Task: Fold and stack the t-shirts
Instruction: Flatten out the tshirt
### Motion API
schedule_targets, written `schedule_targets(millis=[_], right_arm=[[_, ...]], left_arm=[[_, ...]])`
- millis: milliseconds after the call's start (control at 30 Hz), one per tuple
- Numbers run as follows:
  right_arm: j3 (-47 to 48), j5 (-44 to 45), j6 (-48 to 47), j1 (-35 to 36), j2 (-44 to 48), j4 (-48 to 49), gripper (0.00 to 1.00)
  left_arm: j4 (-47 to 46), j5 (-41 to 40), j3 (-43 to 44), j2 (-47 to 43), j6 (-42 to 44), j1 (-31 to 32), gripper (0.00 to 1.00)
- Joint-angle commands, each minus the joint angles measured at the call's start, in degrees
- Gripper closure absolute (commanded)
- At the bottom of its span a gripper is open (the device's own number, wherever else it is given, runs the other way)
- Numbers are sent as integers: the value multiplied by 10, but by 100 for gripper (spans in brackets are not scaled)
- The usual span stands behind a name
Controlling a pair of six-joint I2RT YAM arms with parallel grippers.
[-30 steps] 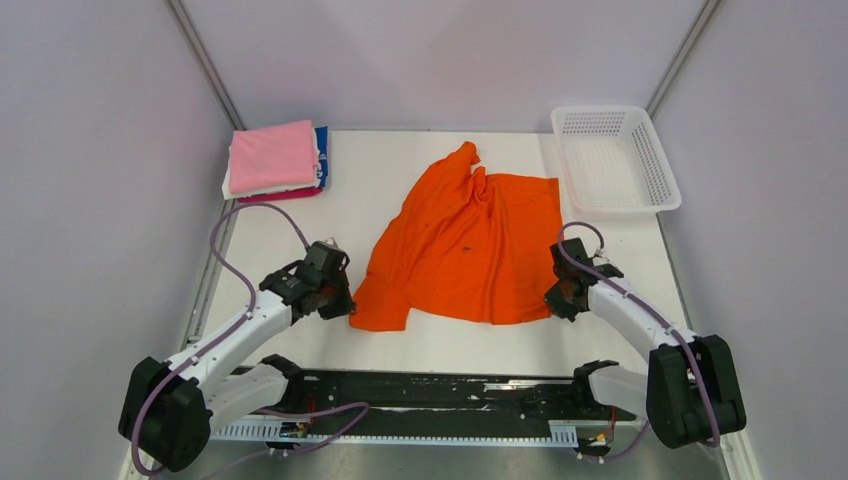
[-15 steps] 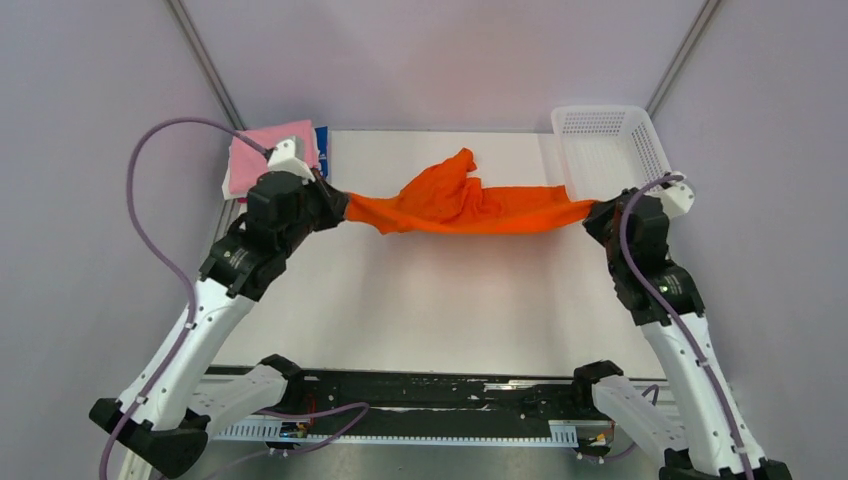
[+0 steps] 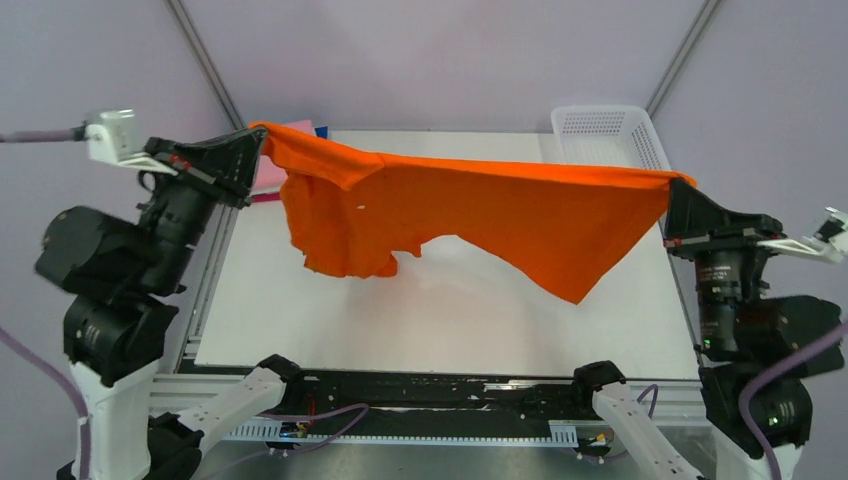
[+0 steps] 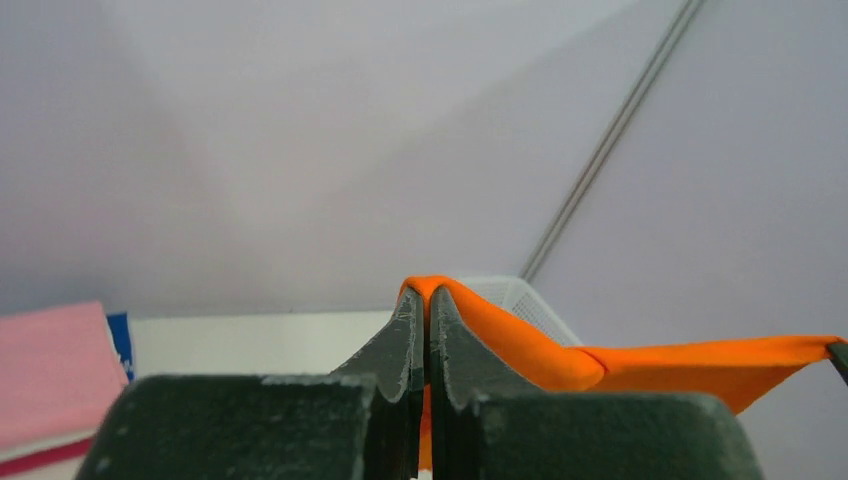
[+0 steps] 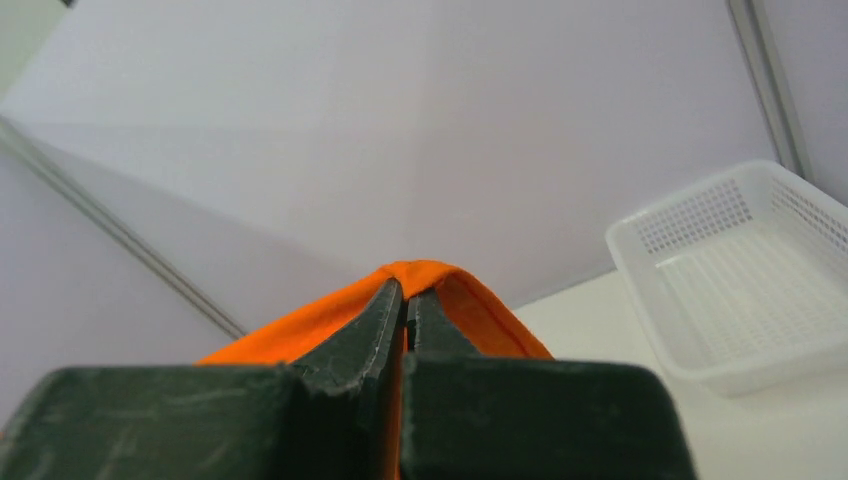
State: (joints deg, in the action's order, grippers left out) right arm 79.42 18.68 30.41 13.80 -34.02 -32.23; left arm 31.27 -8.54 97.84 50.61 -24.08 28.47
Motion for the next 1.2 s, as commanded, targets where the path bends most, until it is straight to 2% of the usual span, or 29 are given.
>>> schedule_targets(millis=[0,133,233,400,533,700,767,933,1033,1167], right_arm=[[46,-92,-23,2,38,21,100],[80,-133,-16,1,62,5,100],[90,-138,-13,1,70,-7,100],[73,-112,-11,0,66,-21,100],[11,-54,-7,0,56,-22,100],[-133,103,16,0,14,-18,100],[-193,143,32,0,-22,-6,100],[-310,146,28,-9,-153,108,100],[-349,99,14,-32,-253,192,100],[-332,61,17,-62,-379,232,100]], left_arm=[[-2,57,90,-26,57,1,100],[-1,94,136,-35,70,1,100],[0,91,153,-32,81,1,100],[-7,49,121,-26,89,1,100],[-25,-43,47,-18,102,1,100],[-72,-263,-117,20,113,1,94],[-90,-310,-178,59,108,-5,94],[-132,-233,-288,202,43,-77,100],[-162,-193,-297,323,28,-108,100],[-185,-145,-261,438,33,-116,100]])
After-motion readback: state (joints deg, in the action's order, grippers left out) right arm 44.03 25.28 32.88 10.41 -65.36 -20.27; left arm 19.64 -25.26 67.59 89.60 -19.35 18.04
